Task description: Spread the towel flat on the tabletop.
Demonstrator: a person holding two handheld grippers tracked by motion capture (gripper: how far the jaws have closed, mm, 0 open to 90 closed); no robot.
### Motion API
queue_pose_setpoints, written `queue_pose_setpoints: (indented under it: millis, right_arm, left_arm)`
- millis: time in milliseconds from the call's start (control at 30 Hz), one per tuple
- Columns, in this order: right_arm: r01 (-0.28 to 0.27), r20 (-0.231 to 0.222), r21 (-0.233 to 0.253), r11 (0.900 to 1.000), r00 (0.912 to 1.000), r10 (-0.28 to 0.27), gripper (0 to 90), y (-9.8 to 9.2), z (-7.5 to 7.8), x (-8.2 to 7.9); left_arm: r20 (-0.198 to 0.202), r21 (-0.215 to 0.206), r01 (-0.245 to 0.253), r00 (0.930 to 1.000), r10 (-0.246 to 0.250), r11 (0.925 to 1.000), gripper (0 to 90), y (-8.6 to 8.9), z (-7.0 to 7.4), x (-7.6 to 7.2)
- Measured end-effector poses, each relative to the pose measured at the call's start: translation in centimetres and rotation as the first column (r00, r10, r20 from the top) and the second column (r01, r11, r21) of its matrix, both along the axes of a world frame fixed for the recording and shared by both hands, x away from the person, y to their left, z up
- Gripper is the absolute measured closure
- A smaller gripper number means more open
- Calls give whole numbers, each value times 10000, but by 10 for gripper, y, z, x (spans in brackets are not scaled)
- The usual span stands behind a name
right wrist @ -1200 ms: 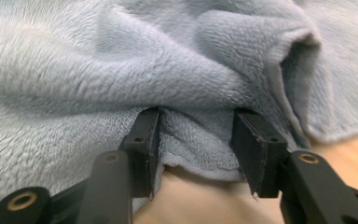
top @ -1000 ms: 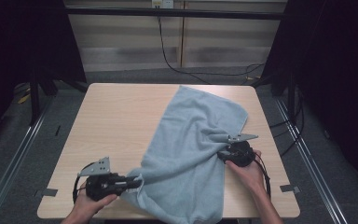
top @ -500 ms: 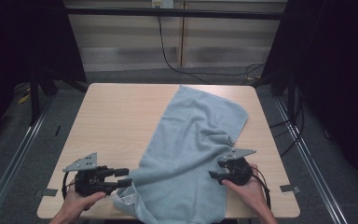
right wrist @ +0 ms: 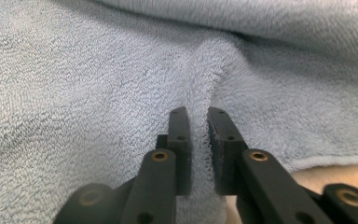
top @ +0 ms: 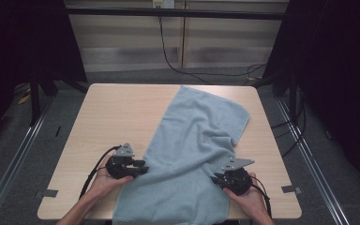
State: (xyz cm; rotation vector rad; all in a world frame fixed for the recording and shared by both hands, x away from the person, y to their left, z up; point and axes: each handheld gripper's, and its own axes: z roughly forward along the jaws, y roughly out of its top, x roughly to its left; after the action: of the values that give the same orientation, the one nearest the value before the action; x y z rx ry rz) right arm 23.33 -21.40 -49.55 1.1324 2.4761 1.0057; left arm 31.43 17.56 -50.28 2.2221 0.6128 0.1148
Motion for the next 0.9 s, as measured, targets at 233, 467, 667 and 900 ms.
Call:
queue_pose_setpoints:
  millis: [233, 467, 667, 900]
  right_arm:
    - [-121, -35, 95, 9999, 9999, 122, 812, -10, 2, -22]
    - [-443, 0, 421, 9981, 9990, 444, 715, -10, 7, -46]
    - [-136, 339, 1092, 9939, 9994, 100, 641, -11, 19, -23]
    - [287, 582, 1290, 9912, 9976, -365, 560, -2, 30, 35]
  left_arm:
    - [-125, -104, -317, 9994, 315, 9994, 844, 24, 0, -21]
    - [-895, -325, -246, 9958, 216, 9992, 847, 46, 2, -59]
    - [-1075, -1230, -330, 9940, 197, 9919, 777, 57, 8, -57]
    - [-741, -1616, -1168, 9916, 1060, 9799, 664, 26, 17, 12]
